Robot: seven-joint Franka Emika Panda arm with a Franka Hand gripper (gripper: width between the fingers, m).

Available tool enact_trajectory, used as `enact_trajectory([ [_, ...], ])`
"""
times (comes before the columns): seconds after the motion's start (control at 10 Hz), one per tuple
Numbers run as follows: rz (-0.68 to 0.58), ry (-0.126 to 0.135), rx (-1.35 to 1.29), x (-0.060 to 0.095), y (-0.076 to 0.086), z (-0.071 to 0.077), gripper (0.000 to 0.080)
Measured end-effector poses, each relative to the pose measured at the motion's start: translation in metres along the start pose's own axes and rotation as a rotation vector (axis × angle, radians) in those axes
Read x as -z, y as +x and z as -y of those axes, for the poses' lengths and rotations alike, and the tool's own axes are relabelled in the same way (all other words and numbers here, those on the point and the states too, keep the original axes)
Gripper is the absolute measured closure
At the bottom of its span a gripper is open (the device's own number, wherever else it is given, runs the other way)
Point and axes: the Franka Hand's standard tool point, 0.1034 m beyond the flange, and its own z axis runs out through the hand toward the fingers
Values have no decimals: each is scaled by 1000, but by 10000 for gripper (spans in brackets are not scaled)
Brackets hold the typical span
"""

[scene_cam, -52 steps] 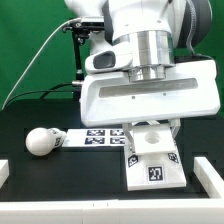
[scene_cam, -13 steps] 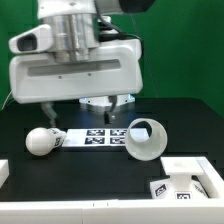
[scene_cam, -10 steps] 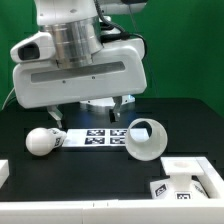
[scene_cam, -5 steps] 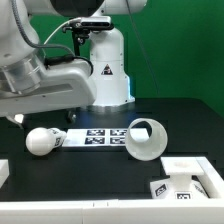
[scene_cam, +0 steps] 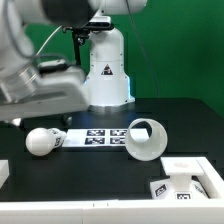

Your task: Assemble lamp

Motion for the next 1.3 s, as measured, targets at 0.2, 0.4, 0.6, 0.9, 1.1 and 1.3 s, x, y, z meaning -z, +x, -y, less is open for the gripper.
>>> enact_trajectory([
  [0.2, 24, 19, -59, -9, 3, -23, 101],
  [0.4, 26, 13, -53, -9, 3, -20, 101],
  [0.6, 40, 20, -71, -13, 1, -20, 101],
  [0.9, 202, 123, -186, -43, -13, -16, 101],
  [1.1, 191, 111, -178, -42, -11, -17, 101],
  [1.3, 200, 114, -183, -46, -11, -18, 101],
])
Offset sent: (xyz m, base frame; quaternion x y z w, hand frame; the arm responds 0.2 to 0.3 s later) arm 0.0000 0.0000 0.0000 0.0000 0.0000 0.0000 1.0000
